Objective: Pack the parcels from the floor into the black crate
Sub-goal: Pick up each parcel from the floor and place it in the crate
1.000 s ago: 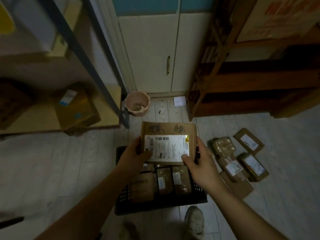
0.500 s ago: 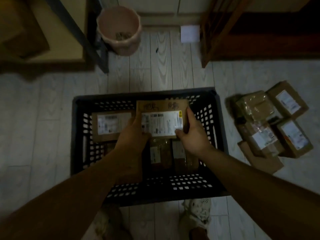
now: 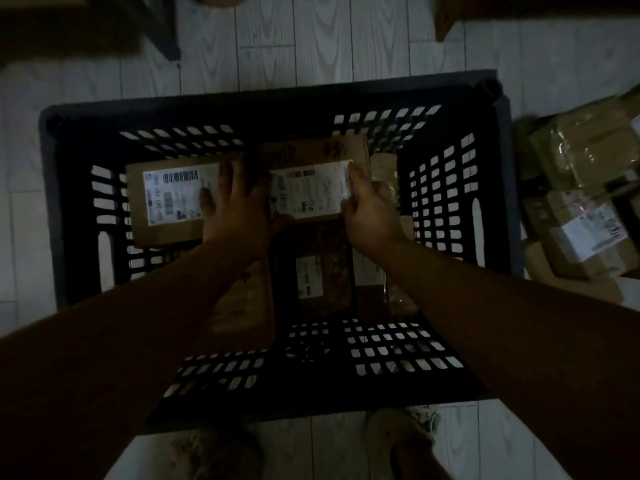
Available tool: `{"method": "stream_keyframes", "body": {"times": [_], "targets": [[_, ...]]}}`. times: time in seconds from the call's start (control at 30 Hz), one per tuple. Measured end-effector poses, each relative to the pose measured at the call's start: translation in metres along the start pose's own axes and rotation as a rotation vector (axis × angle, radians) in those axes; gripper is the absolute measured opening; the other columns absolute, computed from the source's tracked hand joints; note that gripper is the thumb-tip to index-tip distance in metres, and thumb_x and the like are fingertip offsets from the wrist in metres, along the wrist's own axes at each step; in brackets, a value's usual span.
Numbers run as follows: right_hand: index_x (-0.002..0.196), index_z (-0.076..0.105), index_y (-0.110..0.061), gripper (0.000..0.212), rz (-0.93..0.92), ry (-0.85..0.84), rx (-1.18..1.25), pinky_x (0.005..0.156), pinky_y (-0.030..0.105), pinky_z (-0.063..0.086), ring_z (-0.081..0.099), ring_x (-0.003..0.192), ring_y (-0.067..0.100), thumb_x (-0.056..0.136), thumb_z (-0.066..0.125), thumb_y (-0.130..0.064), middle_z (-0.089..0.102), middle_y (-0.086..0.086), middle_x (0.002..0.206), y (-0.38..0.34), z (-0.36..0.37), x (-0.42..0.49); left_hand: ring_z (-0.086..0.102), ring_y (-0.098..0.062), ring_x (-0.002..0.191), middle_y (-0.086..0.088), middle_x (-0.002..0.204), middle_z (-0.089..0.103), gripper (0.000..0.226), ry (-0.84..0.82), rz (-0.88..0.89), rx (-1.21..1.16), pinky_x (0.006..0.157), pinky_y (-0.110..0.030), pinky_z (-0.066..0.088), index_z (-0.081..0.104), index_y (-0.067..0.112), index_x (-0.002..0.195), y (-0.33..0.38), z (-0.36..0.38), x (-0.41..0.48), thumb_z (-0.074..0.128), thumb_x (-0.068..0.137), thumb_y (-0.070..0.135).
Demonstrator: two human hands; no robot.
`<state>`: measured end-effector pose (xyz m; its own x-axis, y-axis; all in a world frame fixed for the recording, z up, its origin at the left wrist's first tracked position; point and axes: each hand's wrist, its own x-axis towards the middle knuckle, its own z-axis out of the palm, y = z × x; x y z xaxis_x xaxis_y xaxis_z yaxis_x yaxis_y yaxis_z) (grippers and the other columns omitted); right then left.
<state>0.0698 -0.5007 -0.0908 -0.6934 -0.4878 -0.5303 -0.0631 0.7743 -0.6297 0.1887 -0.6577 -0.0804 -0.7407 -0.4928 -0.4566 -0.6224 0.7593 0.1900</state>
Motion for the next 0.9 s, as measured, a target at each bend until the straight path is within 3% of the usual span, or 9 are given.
{"method": "stream_keyframes", "body": {"times": [0.13,0.27,0.33,0.5,0.67,0.77,0.9], "targets": [[0.151,0.011,-0.036,0.059,0.057,-0.159,-0.027,0.103,0.039,0.041,0.039,0.128,0.037,0.1,0.04,-0.03,0.02,0.018,0.151,0.0,-0.008,0.004,-0.014,-0.03,0.143,-0.006,0.158,-0.01,0.08,-0.027,-0.019,-0.03,0.111,-0.062,0.0,0.013,0.025,0.147,-0.003,0.006,0.004,0.053,0.085,0.055],[0.15,0.008,-0.039,0.065,0.114,-0.225,-0.081,0.11,0.03,0.025,0.017,0.143,0.033,0.096,0.043,-0.049,-0.005,0.016,0.158,-0.025,-0.037,-0.008,-0.007,-0.03,0.144,-0.004,0.158,-0.006,0.085,-0.113,-0.079,-0.106,0.112,-0.062,0.005,0.005,0.031,0.148,-0.001,-0.02,-0.003,0.056,0.083,0.053],[0.15,0.013,-0.038,0.064,0.092,-0.226,-0.111,0.111,0.032,0.022,0.012,0.144,0.031,0.095,0.04,-0.054,0.001,0.016,0.158,-0.041,-0.057,-0.027,-0.006,-0.03,0.144,-0.006,0.158,-0.008,0.086,-0.15,-0.126,-0.121,0.113,-0.06,0.007,0.001,0.031,0.149,-0.005,-0.044,-0.021,0.053,0.085,0.054],[0.149,0.023,-0.033,0.063,0.035,-0.243,-0.212,0.113,0.041,0.027,0.023,0.14,0.031,0.093,0.045,-0.052,0.02,0.012,0.155,-0.084,-0.126,-0.109,-0.003,-0.03,0.144,-0.008,0.158,-0.004,0.086,-0.221,-0.184,-0.132,0.114,-0.055,0.013,0.006,0.026,0.15,0.003,-0.135,-0.097,0.053,0.085,0.056],[0.148,0.027,-0.022,0.063,0.034,-0.155,-0.143,0.114,0.038,0.022,0.025,0.139,0.028,0.095,0.042,-0.05,0.028,0.009,0.153,-0.149,-0.218,-0.202,0.015,-0.037,0.141,-0.017,0.155,0.015,0.08,-0.201,-0.129,-0.186,0.113,-0.051,0.021,0.019,0.016,0.149,0.043,-0.251,-0.192,0.062,0.086,0.037],[0.148,0.028,-0.019,0.061,-0.016,-0.147,-0.148,0.111,0.035,0.022,0.025,0.138,0.029,0.096,0.042,-0.048,0.028,0.011,0.152,-0.185,-0.266,-0.25,0.032,-0.037,0.133,-0.02,0.148,0.031,0.074,-0.157,-0.077,-0.249,0.11,-0.047,0.029,0.027,0.013,0.147,0.068,-0.31,-0.246,0.058,0.087,0.042],[0.146,0.032,-0.019,0.06,-0.145,-0.148,-0.233,0.113,0.04,0.026,0.026,0.139,0.031,0.095,0.044,-0.047,0.031,0.012,0.15,-0.223,-0.324,-0.307,0.021,-0.035,0.137,-0.019,0.153,0.016,0.072,-0.035,-0.176,-0.263,0.111,-0.042,0.022,0.022,0.022,0.147,0.108,-0.367,-0.311,0.057,0.088,0.044]]}}
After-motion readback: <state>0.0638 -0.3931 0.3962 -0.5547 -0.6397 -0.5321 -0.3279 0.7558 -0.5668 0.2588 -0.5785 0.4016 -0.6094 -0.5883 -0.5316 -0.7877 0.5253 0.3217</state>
